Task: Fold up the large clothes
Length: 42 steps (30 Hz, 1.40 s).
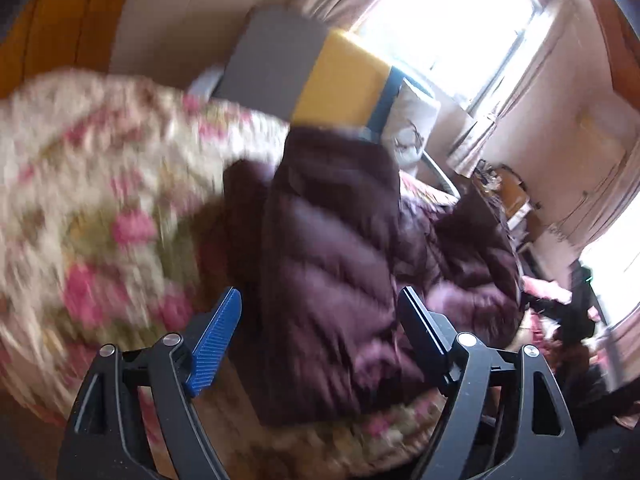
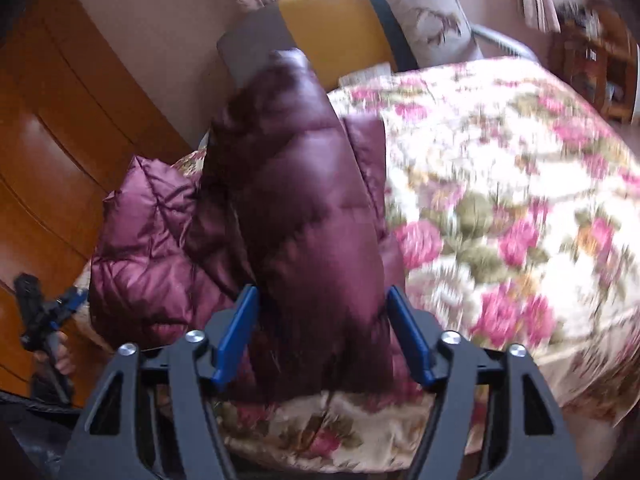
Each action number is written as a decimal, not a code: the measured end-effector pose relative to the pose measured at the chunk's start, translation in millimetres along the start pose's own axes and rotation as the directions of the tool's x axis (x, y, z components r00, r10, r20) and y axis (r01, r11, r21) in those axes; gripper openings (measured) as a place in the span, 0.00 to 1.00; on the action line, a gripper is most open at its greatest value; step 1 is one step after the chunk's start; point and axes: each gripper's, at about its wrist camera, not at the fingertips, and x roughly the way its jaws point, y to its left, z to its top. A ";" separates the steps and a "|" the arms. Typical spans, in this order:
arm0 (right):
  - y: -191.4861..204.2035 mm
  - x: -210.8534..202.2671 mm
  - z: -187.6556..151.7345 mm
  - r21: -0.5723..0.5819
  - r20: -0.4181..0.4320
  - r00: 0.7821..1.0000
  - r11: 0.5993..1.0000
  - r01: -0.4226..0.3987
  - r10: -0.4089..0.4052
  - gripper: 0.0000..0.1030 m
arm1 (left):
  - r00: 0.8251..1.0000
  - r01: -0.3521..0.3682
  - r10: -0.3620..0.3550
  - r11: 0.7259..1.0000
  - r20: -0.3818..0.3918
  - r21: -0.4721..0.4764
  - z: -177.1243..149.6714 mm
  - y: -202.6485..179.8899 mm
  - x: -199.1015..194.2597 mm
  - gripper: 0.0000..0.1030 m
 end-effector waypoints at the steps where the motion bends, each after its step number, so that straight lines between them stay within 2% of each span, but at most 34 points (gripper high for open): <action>1: 6.5 0.2 5.9 -0.034 0.022 0.999 0.999 0.027 -0.026 0.71 | 1.000 -0.010 0.010 0.999 0.007 0.032 8.2 -5.3 4.5 0.77; 2: 15.4 2.2 15.7 -0.074 0.053 0.997 0.996 0.059 -0.055 0.72 | 1.000 -0.019 0.018 0.997 0.010 0.068 17.4 -12.0 11.7 0.77; 4: 29.8 11.0 28.1 -0.146 0.077 0.996 0.987 0.064 -0.053 0.76 | 0.999 -0.038 0.038 0.989 0.004 0.141 32.8 -25.9 33.7 0.77; 7: 52.0 36.2 42.6 -0.265 0.067 0.992 0.957 0.118 -0.104 0.83 | 0.999 -0.034 0.042 0.975 -0.033 0.219 43.4 -35.9 55.7 0.77; 11: 63.8 81.5 58.8 -0.335 0.028 0.984 0.925 0.178 -0.179 0.90 | 0.995 -0.043 0.063 0.972 -0.079 0.232 55.4 -33.0 88.4 0.80; 12: 63.5 89.9 60.6 -0.341 0.016 0.981 0.921 0.188 -0.195 0.89 | 0.994 -0.042 0.063 0.972 -0.085 0.230 56.9 -30.6 95.3 0.74; 13: 61.7 99.1 61.5 -0.345 -0.014 0.980 0.921 0.181 -0.198 0.84 | 0.994 -0.041 0.063 0.971 -0.086 0.235 57.1 -29.6 98.0 0.57; 14: 59.3 106.8 60.7 -0.350 -0.033 0.979 0.920 0.175 -0.199 0.81 | 0.993 -0.061 0.084 0.966 -0.083 0.250 57.1 -28.2 102.0 0.49; 15: 57.0 109.8 57.1 -0.356 -0.044 0.979 0.919 0.172 -0.200 0.73 | 0.991 -0.075 0.100 0.963 -0.084 0.258 56.8 -26.6 104.3 0.36; 16: 58.7 113.6 57.2 -0.360 -0.057 0.980 0.919 0.160 -0.193 0.61 | 0.993 -0.065 0.087 0.965 -0.077 0.253 55.2 -24.6 101.0 0.29; 18: 55.8 116.0 54.3 -0.357 -0.058 0.981 0.922 0.150 -0.183 0.48 | 0.994 -0.076 0.092 0.965 -0.053 0.252 53.3 -23.3 92.7 0.22; 21: 52.5 95.8 57.4 -0.325 -0.022 0.986 0.934 0.151 -0.167 0.31 | 0.999 -0.044 0.042 0.983 0.010 0.176 59.9 -13.8 65.0 0.18; 24: 43.4 58.8 63.5 -0.275 0.031 0.989 0.950 0.148 -0.145 0.22 | 0.994 0.005 -0.015 0.996 0.106 0.093 71.2 1.1 23.2 0.17; 27: 40.4 30.8 75.2 -0.236 0.085 0.990 0.963 0.130 -0.113 0.19 | 0.989 0.021 -0.030 0.998 0.144 0.066 81.1 5.4 2.8 0.16; 31: 46.1 13.5 102.9 -0.200 0.146 0.987 0.976 0.090 -0.061 0.18 | 0.981 0.036 -0.044 0.998 0.188 0.049 101.1 3.0 -4.5 0.16; 34: 47.6 24.6 132.2 -0.170 0.153 0.987 0.982 0.083 -0.057 0.18 | 0.982 0.017 -0.022 0.999 0.188 0.027 125.4 5.3 4.9 0.16; 38: 37.6 72.1 172.1 -0.093 0.114 0.990 0.992 0.089 -0.078 0.18 | 0.990 -0.046 0.050 0.998 0.130 -0.030 157.9 18.2 49.2 0.16; 42: 34.3 126.2 197.5 -0.043 0.088 0.984 0.986 0.158 -0.154 0.17 | 0.991 -0.115 0.120 0.990 0.060 -0.085 179.3 33.8 100.7 0.16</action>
